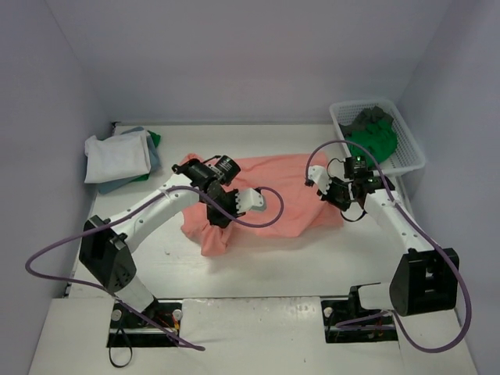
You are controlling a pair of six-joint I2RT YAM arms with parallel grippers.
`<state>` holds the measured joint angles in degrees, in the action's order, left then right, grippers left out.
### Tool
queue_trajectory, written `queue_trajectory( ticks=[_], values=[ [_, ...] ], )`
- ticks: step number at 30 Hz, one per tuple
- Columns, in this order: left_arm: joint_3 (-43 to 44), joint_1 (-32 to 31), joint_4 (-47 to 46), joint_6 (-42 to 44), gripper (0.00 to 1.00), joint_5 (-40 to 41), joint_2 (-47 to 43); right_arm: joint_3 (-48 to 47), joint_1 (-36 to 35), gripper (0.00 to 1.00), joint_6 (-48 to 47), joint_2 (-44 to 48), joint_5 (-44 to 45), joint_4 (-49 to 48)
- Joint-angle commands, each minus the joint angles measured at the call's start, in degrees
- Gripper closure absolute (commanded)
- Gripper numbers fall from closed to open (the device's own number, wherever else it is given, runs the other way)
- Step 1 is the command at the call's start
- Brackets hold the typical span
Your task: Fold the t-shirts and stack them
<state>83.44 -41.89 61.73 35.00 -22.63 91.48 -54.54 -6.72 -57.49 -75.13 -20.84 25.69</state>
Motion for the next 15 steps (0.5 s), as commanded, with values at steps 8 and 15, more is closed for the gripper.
queue_trajectory(
  ticks=[8,15],
  values=[
    [4.62,10.50,2.86,7.09,1.00,-3.64,4.66,-5.65,1.27,1.00,0.10,-5.19,-1.92,-1.35],
    [10.95,15.25,2.86,9.29,1.00,-4.44,10.46,-8.21,2.06,1.00,0.45,-10.72,-1.75,-2.84]
  ],
)
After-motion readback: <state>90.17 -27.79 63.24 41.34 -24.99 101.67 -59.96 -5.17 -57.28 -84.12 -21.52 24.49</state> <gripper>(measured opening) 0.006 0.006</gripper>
